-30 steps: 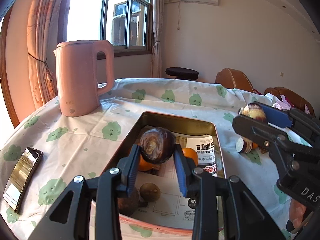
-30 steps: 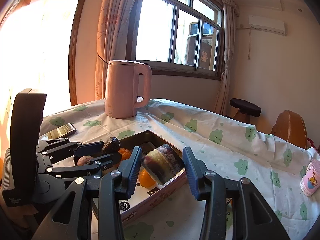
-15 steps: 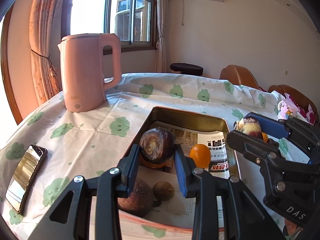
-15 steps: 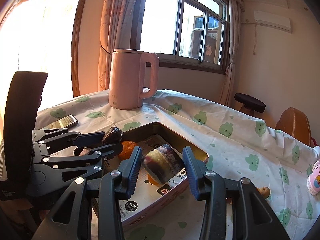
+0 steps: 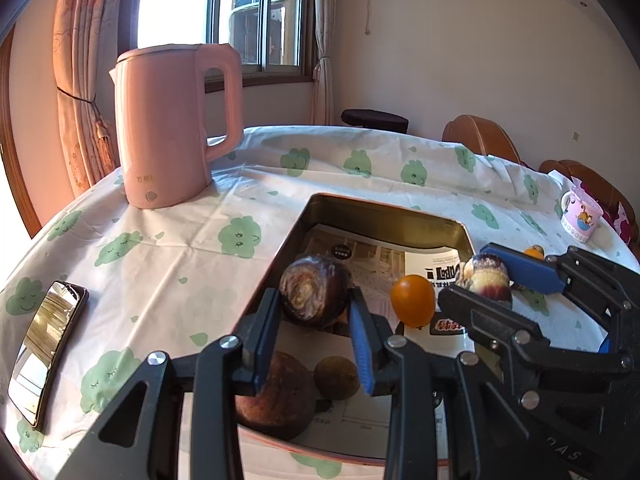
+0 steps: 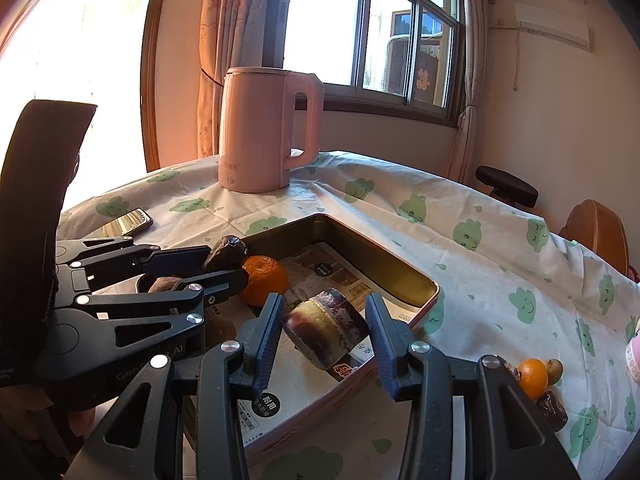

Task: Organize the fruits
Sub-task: 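Lower the date into the tin box and open the left tool while the right tool releases the jar, then move both tools back over the remaining items on the table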

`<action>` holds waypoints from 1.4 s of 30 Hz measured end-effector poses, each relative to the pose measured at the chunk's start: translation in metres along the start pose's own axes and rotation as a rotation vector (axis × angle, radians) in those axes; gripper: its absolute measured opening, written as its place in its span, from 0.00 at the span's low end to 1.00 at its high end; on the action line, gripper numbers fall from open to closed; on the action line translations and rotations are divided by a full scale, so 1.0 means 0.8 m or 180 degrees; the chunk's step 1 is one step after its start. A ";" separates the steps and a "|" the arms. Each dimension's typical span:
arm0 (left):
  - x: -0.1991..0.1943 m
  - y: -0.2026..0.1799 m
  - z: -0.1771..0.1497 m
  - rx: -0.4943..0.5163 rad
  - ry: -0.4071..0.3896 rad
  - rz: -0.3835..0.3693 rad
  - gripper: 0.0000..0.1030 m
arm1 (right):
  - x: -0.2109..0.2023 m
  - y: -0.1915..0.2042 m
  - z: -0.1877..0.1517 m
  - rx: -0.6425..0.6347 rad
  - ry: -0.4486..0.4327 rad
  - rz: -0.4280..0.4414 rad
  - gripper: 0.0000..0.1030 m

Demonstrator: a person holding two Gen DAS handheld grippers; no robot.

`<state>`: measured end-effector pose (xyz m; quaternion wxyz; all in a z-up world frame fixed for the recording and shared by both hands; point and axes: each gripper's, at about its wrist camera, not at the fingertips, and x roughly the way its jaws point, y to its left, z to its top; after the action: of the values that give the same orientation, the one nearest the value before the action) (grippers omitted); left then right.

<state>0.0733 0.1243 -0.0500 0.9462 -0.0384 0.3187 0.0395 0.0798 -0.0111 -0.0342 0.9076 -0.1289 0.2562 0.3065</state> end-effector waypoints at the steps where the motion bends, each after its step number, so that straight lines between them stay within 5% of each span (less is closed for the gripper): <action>1: 0.001 0.000 0.000 -0.0003 0.0017 -0.0001 0.35 | 0.001 0.000 -0.001 -0.0001 0.0011 0.0003 0.43; 25: 0.009 -0.003 0.001 0.0038 0.0130 0.0062 0.36 | 0.022 -0.005 -0.008 0.0048 0.0272 0.0151 0.44; 32: 0.003 -0.001 0.001 0.0023 0.0047 0.0117 0.49 | 0.016 -0.008 -0.009 0.0085 0.0199 0.0121 0.46; 42: -0.004 -0.002 0.000 0.0021 -0.0038 0.0136 0.53 | 0.011 -0.015 -0.010 0.0168 0.0142 0.0055 0.54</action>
<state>0.0713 0.1224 -0.0480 0.9472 -0.0282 0.3140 0.0588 0.0898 -0.0191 -0.0444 0.9021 -0.1094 0.2854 0.3045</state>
